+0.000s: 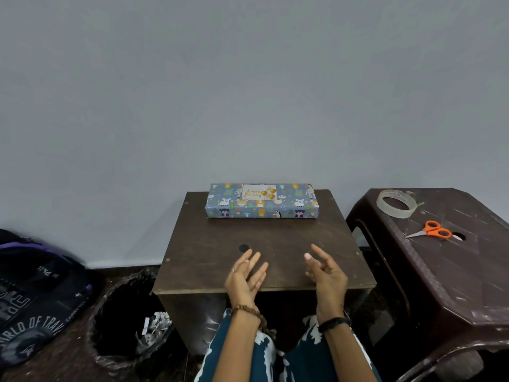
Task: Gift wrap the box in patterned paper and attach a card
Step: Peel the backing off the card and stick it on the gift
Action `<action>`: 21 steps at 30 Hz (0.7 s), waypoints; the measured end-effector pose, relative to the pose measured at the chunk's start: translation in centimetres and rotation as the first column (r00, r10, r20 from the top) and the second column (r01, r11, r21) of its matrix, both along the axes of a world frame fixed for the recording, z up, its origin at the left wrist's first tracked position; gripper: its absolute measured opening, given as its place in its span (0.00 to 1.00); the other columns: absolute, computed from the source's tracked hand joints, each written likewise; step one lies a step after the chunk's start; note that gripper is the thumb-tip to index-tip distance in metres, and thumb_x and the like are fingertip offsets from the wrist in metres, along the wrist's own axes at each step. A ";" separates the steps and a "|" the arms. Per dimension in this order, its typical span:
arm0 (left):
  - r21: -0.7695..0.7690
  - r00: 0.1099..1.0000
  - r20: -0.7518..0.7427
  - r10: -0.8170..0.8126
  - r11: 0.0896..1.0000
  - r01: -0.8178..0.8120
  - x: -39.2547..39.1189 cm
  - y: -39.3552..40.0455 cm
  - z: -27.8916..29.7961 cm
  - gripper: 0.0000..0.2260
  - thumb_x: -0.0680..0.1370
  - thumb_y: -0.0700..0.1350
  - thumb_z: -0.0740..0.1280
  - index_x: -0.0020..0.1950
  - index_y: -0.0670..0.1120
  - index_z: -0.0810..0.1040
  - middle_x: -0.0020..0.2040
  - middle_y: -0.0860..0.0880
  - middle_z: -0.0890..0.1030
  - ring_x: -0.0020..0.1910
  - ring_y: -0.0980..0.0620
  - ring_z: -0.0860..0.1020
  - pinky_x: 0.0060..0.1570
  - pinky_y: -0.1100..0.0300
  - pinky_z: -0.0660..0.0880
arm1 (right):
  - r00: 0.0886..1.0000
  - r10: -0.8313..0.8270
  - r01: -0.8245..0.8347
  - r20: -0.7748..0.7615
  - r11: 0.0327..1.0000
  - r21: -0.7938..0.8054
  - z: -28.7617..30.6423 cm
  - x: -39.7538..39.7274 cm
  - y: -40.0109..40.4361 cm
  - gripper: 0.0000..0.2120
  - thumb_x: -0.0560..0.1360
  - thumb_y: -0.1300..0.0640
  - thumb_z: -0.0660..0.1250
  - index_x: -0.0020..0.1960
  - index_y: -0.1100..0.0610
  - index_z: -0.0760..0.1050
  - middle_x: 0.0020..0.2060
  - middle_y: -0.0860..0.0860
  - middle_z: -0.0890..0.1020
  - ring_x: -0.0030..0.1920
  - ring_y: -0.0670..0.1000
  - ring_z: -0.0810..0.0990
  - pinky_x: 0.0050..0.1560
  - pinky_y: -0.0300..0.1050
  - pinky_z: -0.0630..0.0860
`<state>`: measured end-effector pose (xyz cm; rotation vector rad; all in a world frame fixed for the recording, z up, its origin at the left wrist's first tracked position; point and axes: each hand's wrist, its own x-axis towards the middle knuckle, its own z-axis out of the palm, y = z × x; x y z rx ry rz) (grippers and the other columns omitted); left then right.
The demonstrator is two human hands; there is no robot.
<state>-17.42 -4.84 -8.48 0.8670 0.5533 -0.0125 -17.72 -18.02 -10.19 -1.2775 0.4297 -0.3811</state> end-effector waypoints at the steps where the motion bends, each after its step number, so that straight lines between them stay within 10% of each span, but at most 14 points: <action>1: 0.008 1.000 -0.004 -0.012 1.000 0.012 0.0 0.0 0.0 0.12 0.80 0.38 0.55 0.53 0.44 0.77 0.47 0.46 0.81 0.32 0.55 0.83 0.41 0.60 0.75 | 0.999 0.041 -0.041 0.009 0.999 -0.009 0.1 -0.1 0.2 0.11 0.73 0.63 0.69 0.54 0.53 0.79 0.34 0.49 0.76 0.36 0.42 0.75 0.34 0.30 0.75; 9: -0.027 0.999 -0.052 -0.004 1.000 0.003 -0.3 0.1 0.4 0.13 0.80 0.38 0.54 0.48 0.46 0.77 0.42 0.48 0.81 0.30 0.57 0.82 0.34 0.64 0.78 | 0.963 0.263 -0.266 0.058 0.964 0.033 0.4 -0.7 1.7 0.12 0.76 0.64 0.63 0.58 0.54 0.75 0.39 0.54 0.85 0.30 0.42 0.76 0.33 0.33 0.74; 15: 0.025 0.992 -0.014 0.122 0.992 -0.121 0.0 2.3 1.2 0.09 0.79 0.36 0.58 0.49 0.45 0.76 0.41 0.47 0.81 0.32 0.56 0.81 0.33 0.66 0.77 | 0.877 0.481 -0.480 0.005 0.874 0.081 0.6 -0.5 3.4 0.18 0.72 0.67 0.66 0.60 0.56 0.72 0.47 0.52 0.85 0.51 0.47 0.81 0.51 0.37 0.77; 21: 0.161 0.936 0.013 0.352 0.923 -0.350 0.2 9.4 -0.4 0.08 0.78 0.33 0.60 0.49 0.44 0.75 0.41 0.49 0.79 0.38 0.54 0.77 0.28 0.71 0.74 | 0.775 0.628 -0.630 -0.070 0.761 -0.156 2.0 1.8 11.9 0.16 0.68 0.69 0.72 0.51 0.57 0.72 0.44 0.52 0.79 0.39 0.43 0.80 0.45 0.39 0.77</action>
